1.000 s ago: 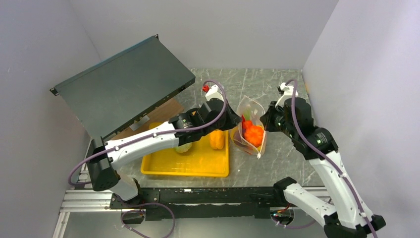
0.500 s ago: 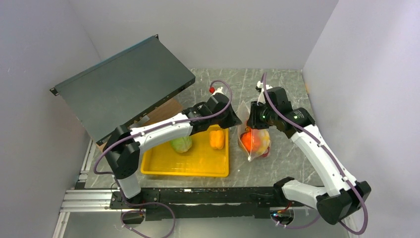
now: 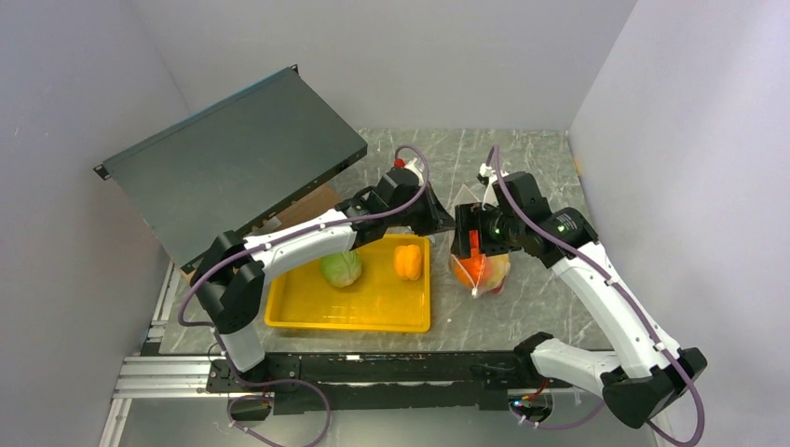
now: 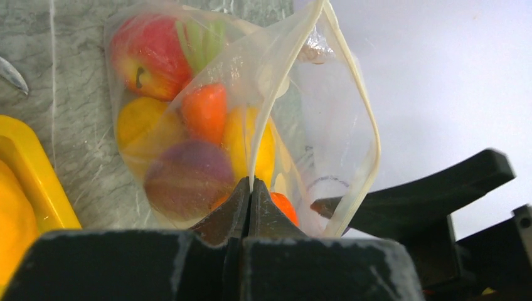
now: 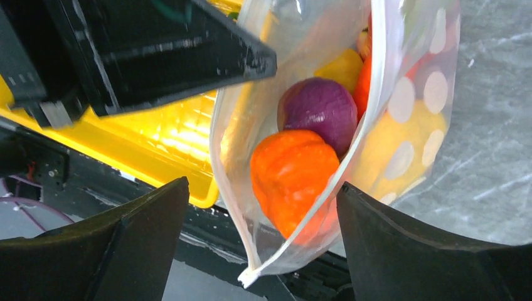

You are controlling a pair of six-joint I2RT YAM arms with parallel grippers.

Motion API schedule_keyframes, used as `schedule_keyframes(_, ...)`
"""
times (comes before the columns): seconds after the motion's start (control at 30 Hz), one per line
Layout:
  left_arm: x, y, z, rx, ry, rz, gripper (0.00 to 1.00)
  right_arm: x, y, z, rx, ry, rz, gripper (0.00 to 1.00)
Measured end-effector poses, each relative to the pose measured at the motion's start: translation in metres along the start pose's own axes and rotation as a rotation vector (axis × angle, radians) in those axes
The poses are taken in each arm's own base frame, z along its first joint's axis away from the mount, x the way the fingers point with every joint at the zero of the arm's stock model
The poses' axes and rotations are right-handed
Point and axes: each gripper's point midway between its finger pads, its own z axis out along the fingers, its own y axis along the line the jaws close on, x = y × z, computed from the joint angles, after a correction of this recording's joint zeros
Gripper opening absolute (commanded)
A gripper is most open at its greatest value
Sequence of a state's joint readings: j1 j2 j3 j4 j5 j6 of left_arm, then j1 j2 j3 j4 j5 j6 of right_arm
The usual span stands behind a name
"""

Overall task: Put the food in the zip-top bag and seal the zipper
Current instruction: Adjust the zipper food storage bag at the center of the board.

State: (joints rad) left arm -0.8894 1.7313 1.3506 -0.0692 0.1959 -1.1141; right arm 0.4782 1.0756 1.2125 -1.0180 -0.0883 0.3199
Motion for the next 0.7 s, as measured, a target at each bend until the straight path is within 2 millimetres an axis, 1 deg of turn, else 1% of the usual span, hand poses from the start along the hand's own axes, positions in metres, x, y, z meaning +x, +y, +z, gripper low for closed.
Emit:
schedule_keyframes(0.17,-0.004,-0.008,0.000,0.030,0.020,-0.031,0.00,0.013,-0.001,-0.007,0.085,0.006,-0.023,0.93)
schedule_keyframes(0.33,-0.001,-0.013,0.002,0.054,0.044,-0.077,0.00,0.012,-0.001,-0.008,0.176,-0.043,-0.049,0.93)
schedule_keyframes(0.4,-0.001,-0.014,0.003,0.054,0.045,-0.090,0.00,0.011,-0.003,-0.006,0.225,-0.059,-0.062,0.91)
schedule_keyframes(0.47,-0.001,-0.014,0.003,0.054,0.045,-0.102,0.00,0.010,-0.004,-0.001,0.275,-0.069,-0.081,0.85)
schedule_keyframes(0.57,-0.001,-0.015,0.003,0.053,0.045,-0.108,0.00,0.008,-0.005,0.006,0.330,-0.084,-0.100,0.71)
schedule_keyframes(0.67,-0.001,-0.014,0.003,0.051,0.044,-0.111,0.00,0.004,-0.005,0.008,0.354,-0.113,-0.098,0.59)
schedule_keyframes(0.7,-0.001,-0.014,0.003,0.050,0.044,-0.112,0.00,0.003,-0.005,0.008,0.357,-0.119,-0.099,0.56)
